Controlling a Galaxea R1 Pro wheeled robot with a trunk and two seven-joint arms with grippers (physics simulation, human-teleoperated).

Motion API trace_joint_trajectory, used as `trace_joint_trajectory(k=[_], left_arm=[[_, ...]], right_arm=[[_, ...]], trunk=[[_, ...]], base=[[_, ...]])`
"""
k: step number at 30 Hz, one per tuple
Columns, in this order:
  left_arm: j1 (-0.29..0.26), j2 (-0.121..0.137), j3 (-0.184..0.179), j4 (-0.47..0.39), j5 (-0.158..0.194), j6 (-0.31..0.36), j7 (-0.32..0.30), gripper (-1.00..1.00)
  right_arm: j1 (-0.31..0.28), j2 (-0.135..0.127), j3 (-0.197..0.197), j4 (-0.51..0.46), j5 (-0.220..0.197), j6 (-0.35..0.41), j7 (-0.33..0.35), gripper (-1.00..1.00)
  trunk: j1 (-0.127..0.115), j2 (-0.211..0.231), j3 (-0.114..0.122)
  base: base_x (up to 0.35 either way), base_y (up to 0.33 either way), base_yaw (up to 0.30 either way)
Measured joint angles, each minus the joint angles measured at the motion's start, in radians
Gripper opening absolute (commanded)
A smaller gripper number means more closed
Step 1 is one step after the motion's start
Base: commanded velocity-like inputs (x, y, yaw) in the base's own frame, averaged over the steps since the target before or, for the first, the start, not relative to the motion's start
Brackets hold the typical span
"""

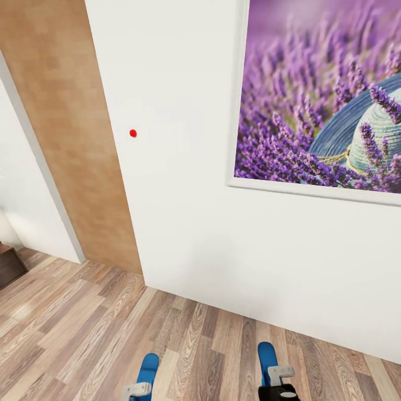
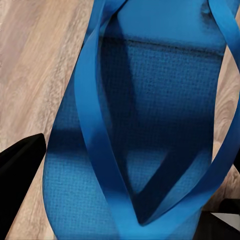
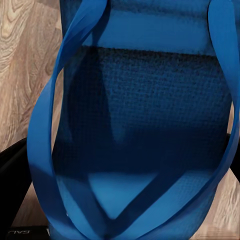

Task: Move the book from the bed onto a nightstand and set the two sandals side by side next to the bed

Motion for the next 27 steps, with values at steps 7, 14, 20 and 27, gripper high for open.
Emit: trace_joint_trajectory(k=[7, 14, 20, 27], left_arm=[[0.015, 0.001, 0.0, 0.0, 0.0, -0.031, 0.0, -1.0], [0.017, -0.001, 0.0, 0.0, -0.001, -0.043, 0.001, -1.0], [0.017, -0.001, 0.0, -0.001, -0.001, -0.05, 0.002, -1.0], [0.017, 0.0, 0.0, -0.001, 0.0, -0.063, 0.001, -1.0]], right_arm=[[0.006, 0.0, 0.001, 0.002, 0.0, 0.0, 0.0, -1.0], [0.007, 0.001, 0.001, 0.002, 0.0, 0.0, 0.0, -1.0], [0.006, 0.002, 0.001, 0.002, 0.0, -0.001, 0.0, -1.0], [0.006, 0.002, 0.002, 0.002, 0.001, 0.0, 0.0, -1.0]], trunk=[[0.0, 0.0, 0.0], [0.0, 0.0, 0.0], [0.0, 0.0, 0.0], [0.0, 0.0, 0.0]], base=[[0.0, 0.0, 0.0], [0.0, -0.012, 0.002], [0.0, -0.194, 0.136], [0.0, -0.282, 0.241]])
